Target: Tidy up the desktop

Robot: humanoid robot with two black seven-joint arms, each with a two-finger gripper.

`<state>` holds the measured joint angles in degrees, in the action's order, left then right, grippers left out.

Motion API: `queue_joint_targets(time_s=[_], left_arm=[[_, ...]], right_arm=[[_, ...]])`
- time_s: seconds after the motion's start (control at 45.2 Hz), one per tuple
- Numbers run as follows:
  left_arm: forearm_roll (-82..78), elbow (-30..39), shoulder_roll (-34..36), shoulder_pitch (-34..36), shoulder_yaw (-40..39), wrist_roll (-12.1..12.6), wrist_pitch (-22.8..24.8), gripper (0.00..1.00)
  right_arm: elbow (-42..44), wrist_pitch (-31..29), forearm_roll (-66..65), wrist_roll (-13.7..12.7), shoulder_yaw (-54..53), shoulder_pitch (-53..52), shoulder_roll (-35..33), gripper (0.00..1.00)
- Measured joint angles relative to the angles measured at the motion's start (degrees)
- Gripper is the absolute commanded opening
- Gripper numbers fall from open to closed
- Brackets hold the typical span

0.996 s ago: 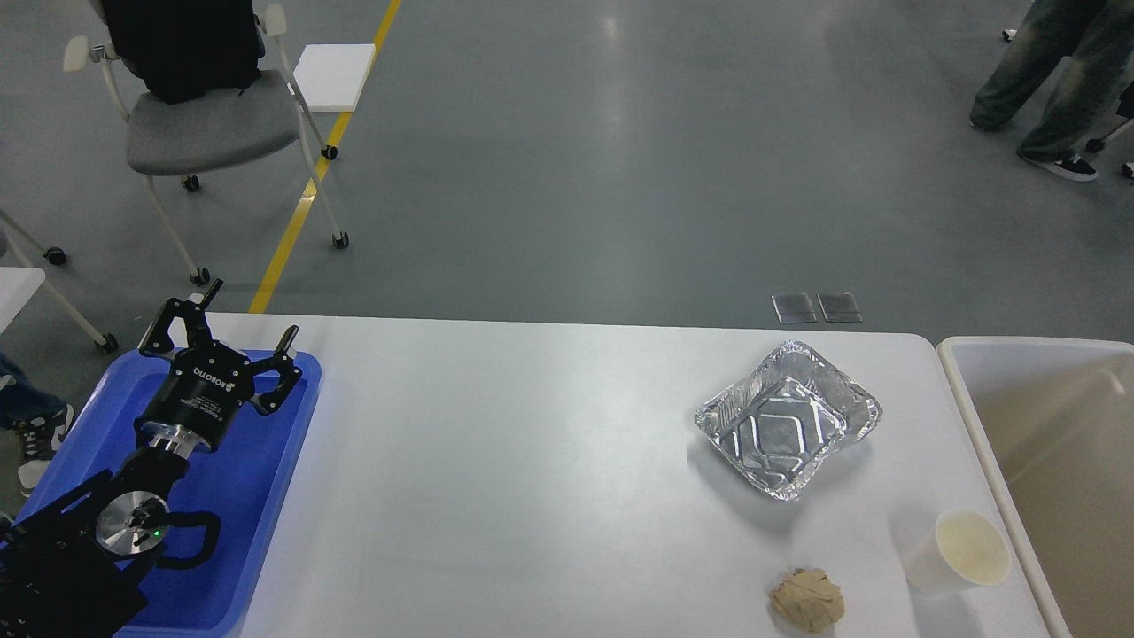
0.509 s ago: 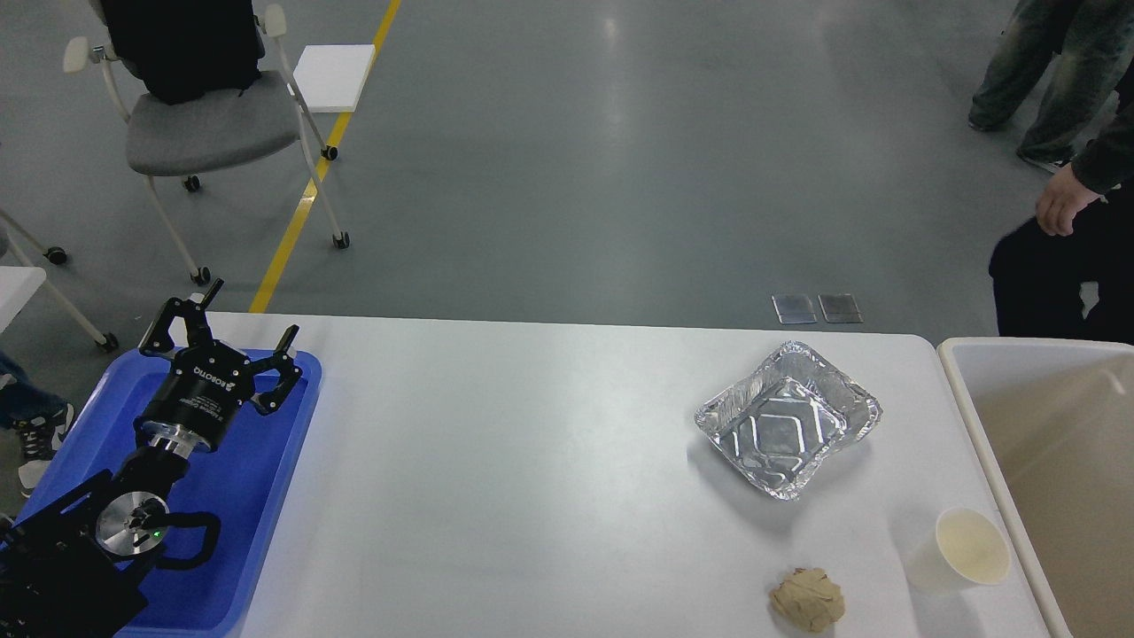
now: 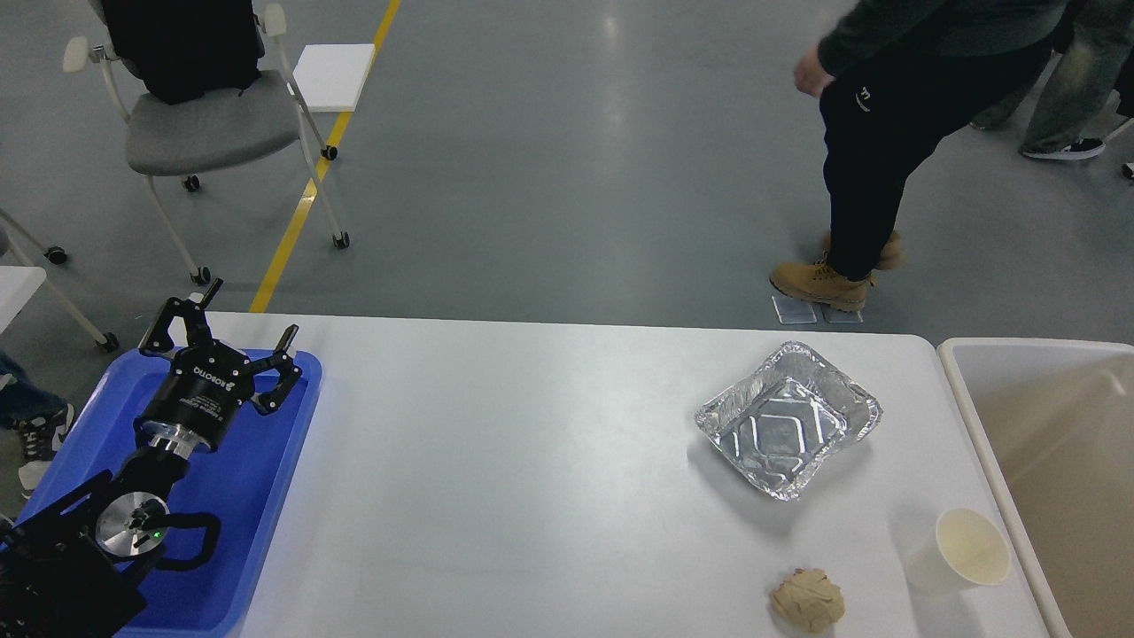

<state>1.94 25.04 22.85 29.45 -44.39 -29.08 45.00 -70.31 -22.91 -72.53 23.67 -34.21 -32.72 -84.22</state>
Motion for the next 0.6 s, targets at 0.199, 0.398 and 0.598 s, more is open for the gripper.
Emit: queue_joint_targets(time_s=[0.199,0.398,0.598], left_arm=[[0.0,0.0,0.0,0.0,0.0,0.0,0.0,0.99],[0.0,0.01,0.0,0.0,0.0,0.0,0.0,0.99],[0.0,0.0,0.0,0.0,0.0,0.0,0.0,0.99]], right_arm=[[1.31,-2.74,-6.65,-2.25,1.63,-5.84,5.44,1.0],[2.25,-4.06,-10.82,-3.61,11.21,-15.75,9.6,1.0],[3.19,-4.16,-10.92,-4.16,27.78,-27.96,12.99,1.0]])
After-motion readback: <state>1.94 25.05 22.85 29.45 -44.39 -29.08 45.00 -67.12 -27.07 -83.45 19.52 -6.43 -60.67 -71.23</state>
